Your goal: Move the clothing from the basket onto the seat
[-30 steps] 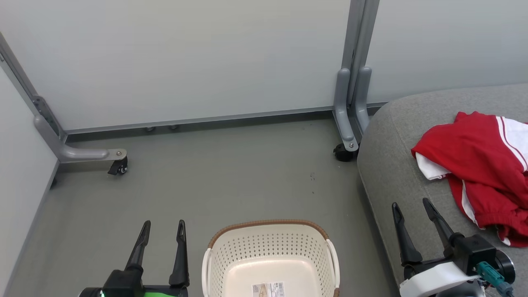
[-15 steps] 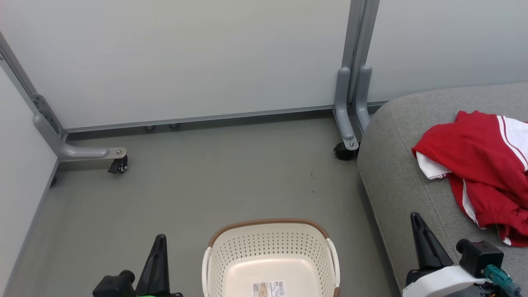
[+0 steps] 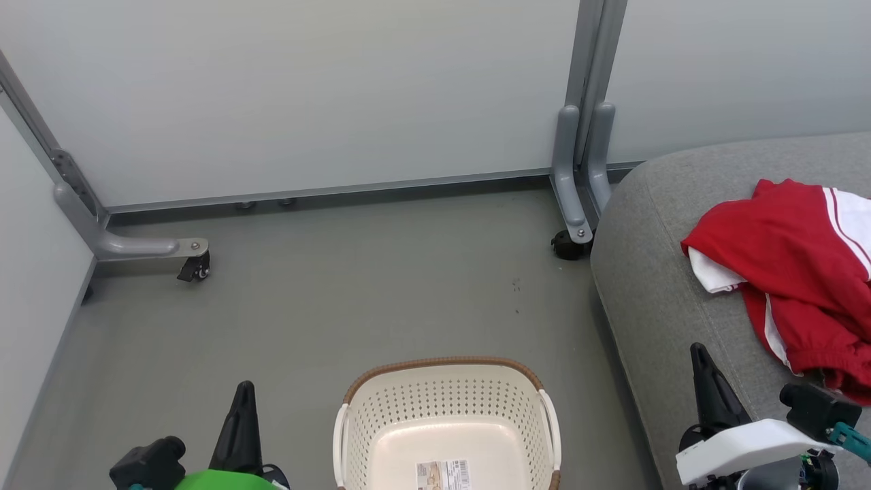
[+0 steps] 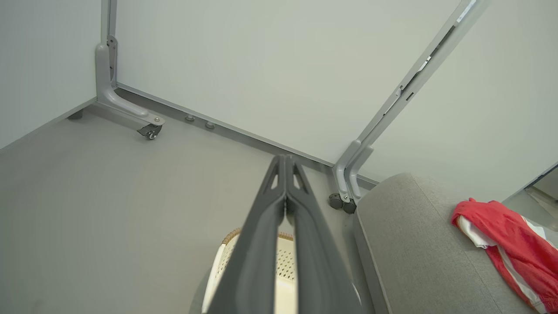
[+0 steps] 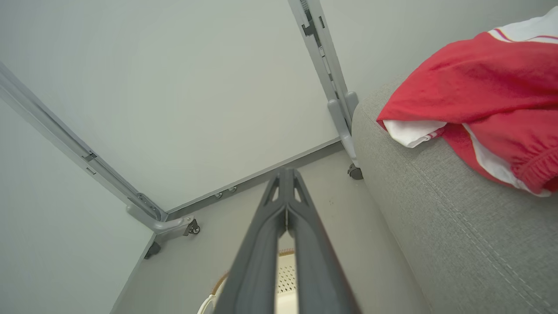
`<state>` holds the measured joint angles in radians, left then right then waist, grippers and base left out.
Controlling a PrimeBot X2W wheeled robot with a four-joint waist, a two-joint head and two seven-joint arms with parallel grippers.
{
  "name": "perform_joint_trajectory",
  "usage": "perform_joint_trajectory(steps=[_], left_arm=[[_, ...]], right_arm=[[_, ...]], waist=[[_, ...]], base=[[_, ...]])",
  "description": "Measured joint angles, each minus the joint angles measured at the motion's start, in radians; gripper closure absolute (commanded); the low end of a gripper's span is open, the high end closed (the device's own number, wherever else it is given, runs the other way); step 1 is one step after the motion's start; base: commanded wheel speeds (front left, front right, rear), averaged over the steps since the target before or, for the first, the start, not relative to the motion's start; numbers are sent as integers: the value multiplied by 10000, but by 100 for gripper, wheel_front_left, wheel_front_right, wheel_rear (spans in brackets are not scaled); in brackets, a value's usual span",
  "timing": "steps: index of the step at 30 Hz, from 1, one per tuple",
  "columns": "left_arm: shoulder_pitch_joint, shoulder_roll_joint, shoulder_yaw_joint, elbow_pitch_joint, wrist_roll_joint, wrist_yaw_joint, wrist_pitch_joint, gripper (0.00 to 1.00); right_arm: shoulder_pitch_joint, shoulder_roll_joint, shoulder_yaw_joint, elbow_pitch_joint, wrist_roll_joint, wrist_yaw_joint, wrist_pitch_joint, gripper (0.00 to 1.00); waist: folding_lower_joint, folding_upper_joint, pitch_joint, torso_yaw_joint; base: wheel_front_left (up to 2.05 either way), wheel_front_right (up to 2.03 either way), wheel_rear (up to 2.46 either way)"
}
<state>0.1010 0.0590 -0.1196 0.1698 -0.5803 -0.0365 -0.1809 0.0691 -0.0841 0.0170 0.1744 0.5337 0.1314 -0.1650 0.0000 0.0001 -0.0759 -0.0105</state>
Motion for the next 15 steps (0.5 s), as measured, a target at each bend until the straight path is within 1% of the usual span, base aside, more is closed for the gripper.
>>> perform_joint_trajectory(steps=[15], left_arm=[[-419,107,345,157,-2295,-180,499,100]], right_arm=[[-352,52,-244,150,2268,-2,566,100]], waist=[[0,0,113,15]], base=[[0,0,0]])
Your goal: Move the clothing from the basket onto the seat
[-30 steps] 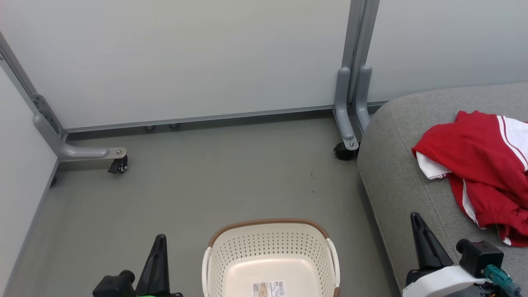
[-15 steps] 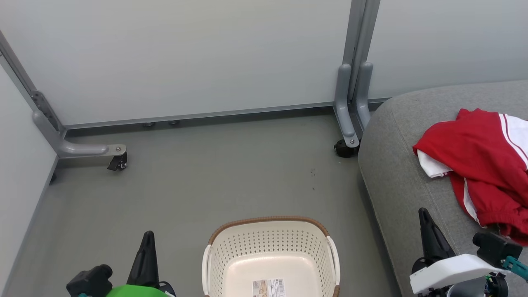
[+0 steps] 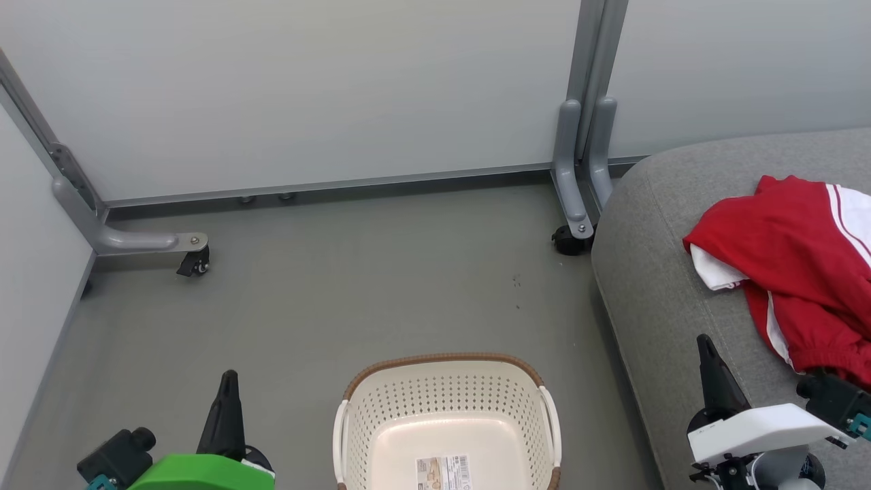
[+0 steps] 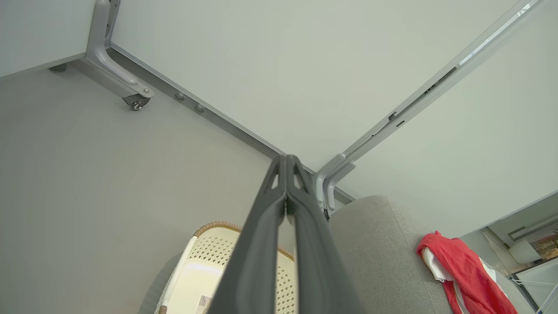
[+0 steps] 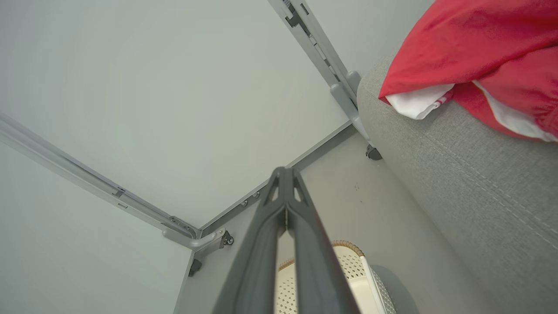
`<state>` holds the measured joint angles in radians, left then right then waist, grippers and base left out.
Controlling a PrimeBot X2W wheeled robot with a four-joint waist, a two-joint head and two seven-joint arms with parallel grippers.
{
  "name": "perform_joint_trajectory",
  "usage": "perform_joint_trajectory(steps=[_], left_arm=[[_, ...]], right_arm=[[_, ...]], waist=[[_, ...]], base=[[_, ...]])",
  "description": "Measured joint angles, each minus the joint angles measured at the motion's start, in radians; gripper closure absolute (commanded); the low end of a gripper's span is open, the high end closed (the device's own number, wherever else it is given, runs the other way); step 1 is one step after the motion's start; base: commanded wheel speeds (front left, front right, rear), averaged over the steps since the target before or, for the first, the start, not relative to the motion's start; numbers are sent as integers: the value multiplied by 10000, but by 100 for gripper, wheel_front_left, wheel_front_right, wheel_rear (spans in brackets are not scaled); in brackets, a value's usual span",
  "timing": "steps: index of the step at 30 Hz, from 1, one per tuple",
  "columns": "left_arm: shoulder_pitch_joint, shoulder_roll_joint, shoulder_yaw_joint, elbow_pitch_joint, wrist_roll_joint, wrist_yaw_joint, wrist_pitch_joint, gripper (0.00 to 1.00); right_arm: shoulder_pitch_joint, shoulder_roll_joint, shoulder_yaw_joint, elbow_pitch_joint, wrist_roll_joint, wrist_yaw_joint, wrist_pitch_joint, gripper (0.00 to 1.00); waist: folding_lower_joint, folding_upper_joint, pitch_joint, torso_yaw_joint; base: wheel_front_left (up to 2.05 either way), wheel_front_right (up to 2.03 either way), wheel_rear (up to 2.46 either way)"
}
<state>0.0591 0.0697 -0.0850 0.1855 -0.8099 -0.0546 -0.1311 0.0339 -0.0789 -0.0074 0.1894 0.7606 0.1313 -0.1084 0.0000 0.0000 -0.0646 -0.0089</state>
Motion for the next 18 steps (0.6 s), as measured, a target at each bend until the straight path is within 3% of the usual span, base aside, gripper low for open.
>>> perform_joint_trajectory(steps=[18], left_arm=[[-402,38,416,144,-2243,-217,546,100]], right_arm=[[-396,42,-255,138,2318,-6,560,100]], waist=[[0,0,137,18]], base=[[0,0,0]])
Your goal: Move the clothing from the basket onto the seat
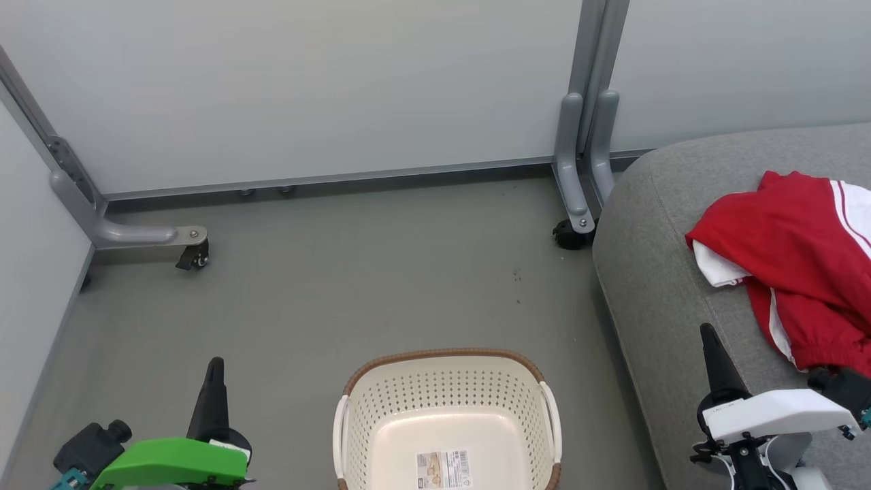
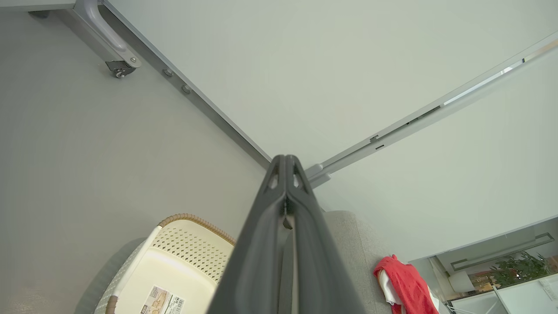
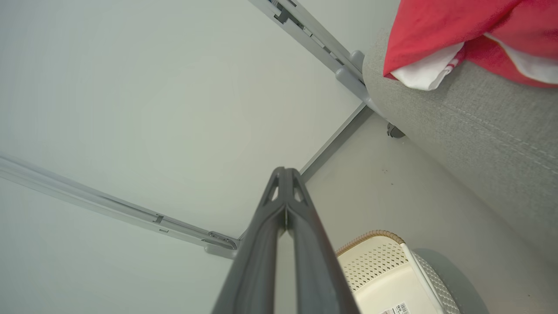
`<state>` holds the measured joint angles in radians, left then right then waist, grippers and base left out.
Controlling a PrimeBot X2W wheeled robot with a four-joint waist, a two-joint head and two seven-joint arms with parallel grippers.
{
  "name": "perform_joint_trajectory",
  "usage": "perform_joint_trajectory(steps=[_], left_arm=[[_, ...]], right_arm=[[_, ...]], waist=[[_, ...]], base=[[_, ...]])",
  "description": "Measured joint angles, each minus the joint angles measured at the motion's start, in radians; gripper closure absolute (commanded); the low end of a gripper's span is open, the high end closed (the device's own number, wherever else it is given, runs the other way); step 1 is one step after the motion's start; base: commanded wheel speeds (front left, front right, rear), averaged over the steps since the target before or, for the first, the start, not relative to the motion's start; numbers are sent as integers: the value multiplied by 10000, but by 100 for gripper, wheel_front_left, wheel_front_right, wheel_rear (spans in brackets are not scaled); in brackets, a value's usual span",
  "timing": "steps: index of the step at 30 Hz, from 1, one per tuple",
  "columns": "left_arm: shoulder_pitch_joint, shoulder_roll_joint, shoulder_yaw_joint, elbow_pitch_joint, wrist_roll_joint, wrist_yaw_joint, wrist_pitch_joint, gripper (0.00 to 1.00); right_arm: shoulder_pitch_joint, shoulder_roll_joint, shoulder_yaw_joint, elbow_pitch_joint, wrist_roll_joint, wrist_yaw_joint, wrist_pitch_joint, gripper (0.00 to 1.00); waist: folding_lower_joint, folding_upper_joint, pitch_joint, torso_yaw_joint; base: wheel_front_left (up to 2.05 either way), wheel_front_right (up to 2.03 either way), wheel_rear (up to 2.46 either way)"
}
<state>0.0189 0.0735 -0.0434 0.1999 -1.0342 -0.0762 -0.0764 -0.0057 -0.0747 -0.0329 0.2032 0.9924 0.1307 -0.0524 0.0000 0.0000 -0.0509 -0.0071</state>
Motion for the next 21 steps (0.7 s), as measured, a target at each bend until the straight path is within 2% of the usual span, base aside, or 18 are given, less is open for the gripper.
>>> perform_joint_trajectory(steps=[21], left_arm=[[-430,8,418,144,-2171,-190,577,100]], right_arm=[[-348,63,-263,157,2228,-2,593,100]], waist=[[0,0,159,21]], base=[[0,0,0]])
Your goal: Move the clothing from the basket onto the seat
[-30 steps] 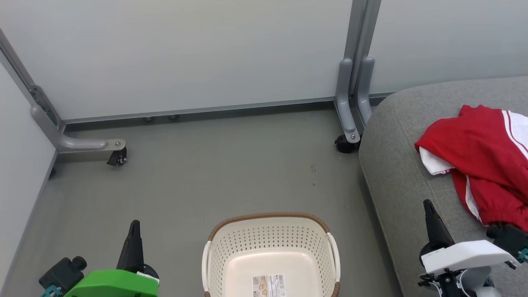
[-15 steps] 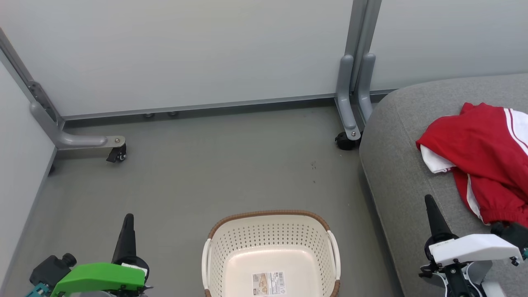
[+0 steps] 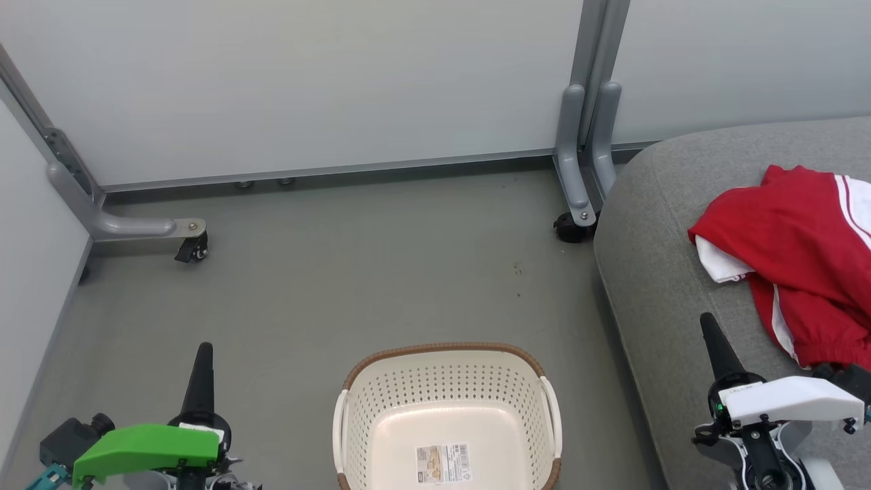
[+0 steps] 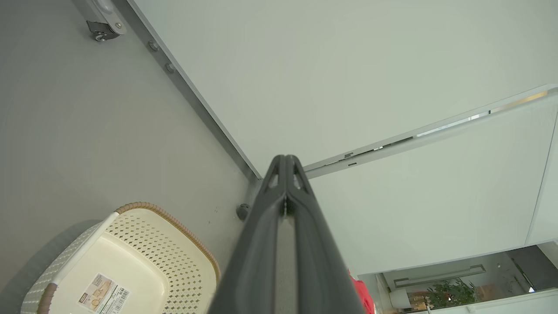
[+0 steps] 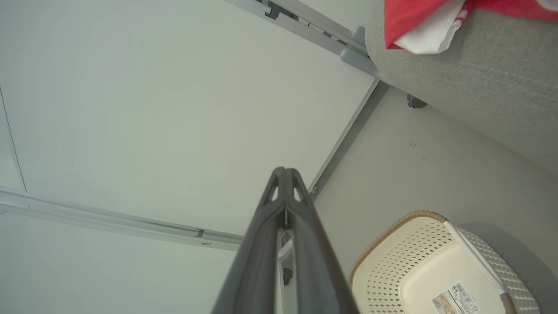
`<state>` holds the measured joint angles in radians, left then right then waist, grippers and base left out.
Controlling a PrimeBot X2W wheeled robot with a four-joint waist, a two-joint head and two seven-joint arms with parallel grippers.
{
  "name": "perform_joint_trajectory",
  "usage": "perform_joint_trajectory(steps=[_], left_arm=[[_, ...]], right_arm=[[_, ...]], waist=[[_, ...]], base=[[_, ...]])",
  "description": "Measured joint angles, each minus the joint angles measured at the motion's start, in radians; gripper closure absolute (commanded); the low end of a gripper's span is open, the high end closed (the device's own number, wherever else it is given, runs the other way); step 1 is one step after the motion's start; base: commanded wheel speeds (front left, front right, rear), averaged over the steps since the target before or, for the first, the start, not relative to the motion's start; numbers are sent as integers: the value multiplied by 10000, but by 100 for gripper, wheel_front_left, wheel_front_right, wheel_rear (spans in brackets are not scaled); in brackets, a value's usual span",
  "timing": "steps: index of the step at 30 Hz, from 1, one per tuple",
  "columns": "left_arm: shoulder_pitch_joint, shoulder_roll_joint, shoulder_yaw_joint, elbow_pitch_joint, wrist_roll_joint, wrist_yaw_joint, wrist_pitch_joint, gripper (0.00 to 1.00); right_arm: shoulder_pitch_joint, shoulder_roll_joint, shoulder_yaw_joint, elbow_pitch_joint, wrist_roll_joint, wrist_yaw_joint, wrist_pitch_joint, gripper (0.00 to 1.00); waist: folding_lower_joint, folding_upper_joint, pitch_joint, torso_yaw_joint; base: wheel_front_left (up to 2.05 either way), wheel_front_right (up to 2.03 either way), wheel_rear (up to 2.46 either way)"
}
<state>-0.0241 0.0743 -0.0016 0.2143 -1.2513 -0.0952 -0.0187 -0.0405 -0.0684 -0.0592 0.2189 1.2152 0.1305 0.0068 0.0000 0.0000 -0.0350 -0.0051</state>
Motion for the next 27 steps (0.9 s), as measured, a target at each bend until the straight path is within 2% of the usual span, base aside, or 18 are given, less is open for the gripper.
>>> perform_joint_trajectory(steps=[27], left_arm=[[-436,-6,485,176,-2226,-190,621,100]], right_arm=[[-352,88,-290,140,2314,0,596,100]], waist=[[0,0,204,27]], base=[[0,0,0]])
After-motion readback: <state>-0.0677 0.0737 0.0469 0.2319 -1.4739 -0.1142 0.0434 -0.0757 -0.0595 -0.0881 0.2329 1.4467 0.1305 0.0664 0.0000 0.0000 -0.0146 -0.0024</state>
